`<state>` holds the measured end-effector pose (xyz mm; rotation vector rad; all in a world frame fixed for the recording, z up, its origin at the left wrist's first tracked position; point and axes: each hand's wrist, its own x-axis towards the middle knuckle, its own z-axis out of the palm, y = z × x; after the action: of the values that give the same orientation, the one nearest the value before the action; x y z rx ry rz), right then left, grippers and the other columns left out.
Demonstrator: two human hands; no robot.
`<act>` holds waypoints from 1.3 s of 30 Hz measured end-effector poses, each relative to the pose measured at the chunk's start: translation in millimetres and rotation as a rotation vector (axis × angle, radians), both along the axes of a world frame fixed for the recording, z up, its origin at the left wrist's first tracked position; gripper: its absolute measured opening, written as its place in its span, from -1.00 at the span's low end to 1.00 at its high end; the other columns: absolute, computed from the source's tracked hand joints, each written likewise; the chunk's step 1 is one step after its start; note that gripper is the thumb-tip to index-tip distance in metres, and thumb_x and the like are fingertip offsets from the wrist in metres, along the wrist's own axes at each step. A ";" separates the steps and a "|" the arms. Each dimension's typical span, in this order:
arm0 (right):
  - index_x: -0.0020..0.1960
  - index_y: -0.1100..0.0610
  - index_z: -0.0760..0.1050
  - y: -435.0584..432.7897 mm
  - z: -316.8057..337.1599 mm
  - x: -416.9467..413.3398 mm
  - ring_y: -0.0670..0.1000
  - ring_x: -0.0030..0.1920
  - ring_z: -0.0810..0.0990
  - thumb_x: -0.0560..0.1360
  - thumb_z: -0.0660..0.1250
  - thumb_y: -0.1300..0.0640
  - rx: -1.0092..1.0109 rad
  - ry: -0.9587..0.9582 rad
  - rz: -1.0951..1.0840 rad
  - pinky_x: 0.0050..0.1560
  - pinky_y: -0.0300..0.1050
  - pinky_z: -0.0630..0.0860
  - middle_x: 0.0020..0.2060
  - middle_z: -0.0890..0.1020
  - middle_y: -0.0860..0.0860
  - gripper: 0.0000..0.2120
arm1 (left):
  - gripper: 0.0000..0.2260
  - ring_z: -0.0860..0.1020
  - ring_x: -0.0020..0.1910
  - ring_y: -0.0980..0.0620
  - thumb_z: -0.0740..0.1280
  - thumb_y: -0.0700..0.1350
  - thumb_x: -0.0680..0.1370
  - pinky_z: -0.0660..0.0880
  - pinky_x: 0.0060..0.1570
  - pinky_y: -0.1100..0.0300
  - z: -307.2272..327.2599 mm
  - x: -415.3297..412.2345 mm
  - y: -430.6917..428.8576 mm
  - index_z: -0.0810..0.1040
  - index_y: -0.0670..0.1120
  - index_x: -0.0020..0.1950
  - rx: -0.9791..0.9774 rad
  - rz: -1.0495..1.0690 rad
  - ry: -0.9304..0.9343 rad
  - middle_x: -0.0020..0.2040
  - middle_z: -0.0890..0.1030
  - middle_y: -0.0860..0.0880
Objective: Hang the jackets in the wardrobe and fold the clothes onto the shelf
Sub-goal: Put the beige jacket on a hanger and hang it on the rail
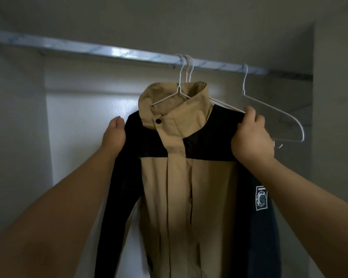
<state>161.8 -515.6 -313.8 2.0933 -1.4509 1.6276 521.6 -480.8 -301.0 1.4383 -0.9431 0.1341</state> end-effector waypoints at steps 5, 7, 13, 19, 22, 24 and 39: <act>0.43 0.16 0.25 -5.4 3.4 -1.2 0.31 0.23 0.42 0.60 0.06 0.29 -0.008 -0.119 0.150 0.02 0.02 0.31 0.29 0.38 0.25 -0.60 | -0.66 0.50 0.11 -0.06 0.15 0.08 0.66 0.44 0.15 0.07 -2.9 -1.1 -13.6 0.43 0.00 0.39 0.023 -0.108 0.024 0.17 0.51 0.00; 0.39 0.13 0.29 -7.0 6.0 -3.8 0.26 0.16 0.43 0.65 0.01 0.18 -0.018 -0.120 0.140 0.02 0.02 0.29 0.22 0.42 0.22 -0.67 | -0.66 0.48 0.09 -0.06 0.13 0.06 0.68 0.39 0.09 0.09 -0.2 1.7 -12.9 0.41 -0.02 0.40 0.007 -0.086 -0.015 0.13 0.49 0.00; 0.02 0.07 0.33 -13.7 23.5 -33.5 0.20 -0.20 0.46 0.68 -0.01 0.04 -0.126 0.146 -0.094 -0.21 0.01 0.36 -0.15 0.48 0.11 -0.81 | -0.75 0.53 -0.04 -0.07 0.13 0.06 0.68 0.36 -0.09 0.12 7.9 27.8 9.0 0.54 -0.01 0.02 -0.047 0.017 -0.188 -0.09 0.57 0.00; -0.07 0.04 0.35 -22.6 52.8 -63.6 0.07 -0.32 0.47 0.69 0.01 -0.12 -0.054 0.225 0.024 -0.36 -0.08 0.32 -0.29 0.47 0.05 -0.70 | -0.69 0.58 -0.03 -0.07 0.21 0.15 0.65 0.51 0.08 0.00 25.3 36.8 26.2 0.64 -0.02 0.01 -0.061 0.031 -0.274 -0.05 0.65 -0.03; -0.13 0.04 0.36 -31.7 52.5 -72.1 0.03 -0.30 0.43 0.67 0.07 -0.12 -0.037 0.212 0.101 -0.28 -0.04 0.30 -0.28 0.47 0.04 -0.69 | -0.59 0.57 -0.12 -0.08 0.17 0.25 0.62 0.50 -0.02 0.02 24.1 35.0 29.3 0.61 -0.02 -0.14 0.008 0.160 -0.367 -0.18 0.61 -0.02; -0.15 0.09 0.40 -37.3 49.5 -73.2 0.08 -0.27 0.40 0.68 0.07 -0.09 -0.048 0.239 0.077 -0.18 -0.03 0.28 -0.32 0.43 -0.01 -0.65 | -0.52 0.54 -0.18 -0.09 0.13 0.29 0.62 0.44 -0.04 0.02 19.6 33.7 30.9 0.58 -0.06 -0.18 0.054 0.311 -0.481 -0.25 0.54 -0.02; -0.18 -0.01 0.22 -38.4 47.1 -84.2 0.09 -0.40 0.33 0.59 -0.07 -0.28 -0.215 0.330 -0.010 -0.30 -0.02 0.29 -0.41 0.34 -0.04 -0.62 | -0.51 0.45 0.11 -0.21 0.09 0.32 0.60 0.24 0.06 -0.04 6.3 18.2 29.8 0.63 -0.01 0.10 0.161 0.532 -0.621 0.01 0.61 -0.10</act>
<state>77.6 -554.0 -266.7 2.1020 -1.1275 1.2899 539.9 -451.0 -294.7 1.8159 -1.0527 0.9608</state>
